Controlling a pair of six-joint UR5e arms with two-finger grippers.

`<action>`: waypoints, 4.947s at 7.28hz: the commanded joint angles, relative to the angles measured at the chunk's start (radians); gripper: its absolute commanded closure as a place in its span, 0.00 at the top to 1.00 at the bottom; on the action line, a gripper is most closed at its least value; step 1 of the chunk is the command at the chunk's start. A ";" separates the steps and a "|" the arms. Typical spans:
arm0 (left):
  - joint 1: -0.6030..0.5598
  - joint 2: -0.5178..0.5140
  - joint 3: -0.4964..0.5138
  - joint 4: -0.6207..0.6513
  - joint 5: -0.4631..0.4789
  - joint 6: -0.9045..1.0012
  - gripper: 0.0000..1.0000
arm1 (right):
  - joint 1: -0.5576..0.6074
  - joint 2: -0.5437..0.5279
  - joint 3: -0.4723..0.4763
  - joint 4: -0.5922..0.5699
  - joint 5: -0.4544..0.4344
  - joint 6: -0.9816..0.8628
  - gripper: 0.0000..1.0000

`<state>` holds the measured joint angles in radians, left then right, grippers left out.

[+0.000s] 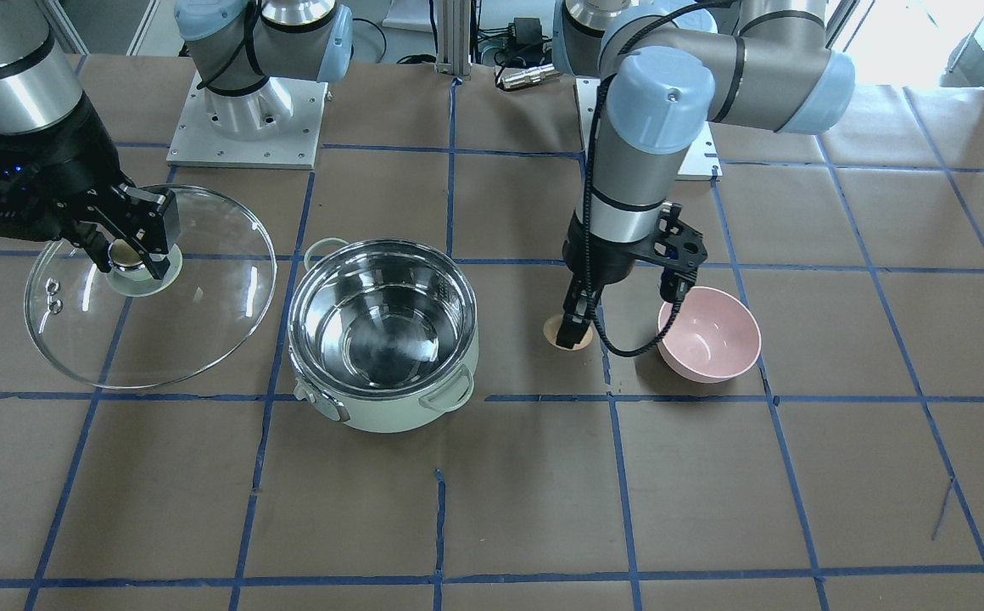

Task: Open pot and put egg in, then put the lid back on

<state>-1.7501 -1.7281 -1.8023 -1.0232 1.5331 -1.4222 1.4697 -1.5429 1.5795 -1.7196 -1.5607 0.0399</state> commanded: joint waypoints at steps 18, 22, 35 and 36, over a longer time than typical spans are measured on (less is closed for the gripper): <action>-0.182 -0.132 0.153 0.189 -0.001 -0.264 0.68 | 0.003 -0.003 0.013 0.000 0.007 -0.034 0.31; 0.081 0.140 0.153 -0.276 -0.051 0.382 0.70 | 0.070 -0.005 0.040 -0.014 0.019 0.043 0.31; 0.230 0.246 0.252 -0.687 0.087 1.357 0.94 | 0.354 0.147 0.116 -0.350 0.090 0.469 0.31; 0.230 0.245 0.251 -0.687 0.088 1.399 0.97 | 0.354 0.149 0.116 -0.350 0.087 0.469 0.31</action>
<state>-1.5199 -1.4800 -1.5500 -1.7120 1.6199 -0.0723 1.8240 -1.3950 1.6942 -2.0689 -1.4703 0.5101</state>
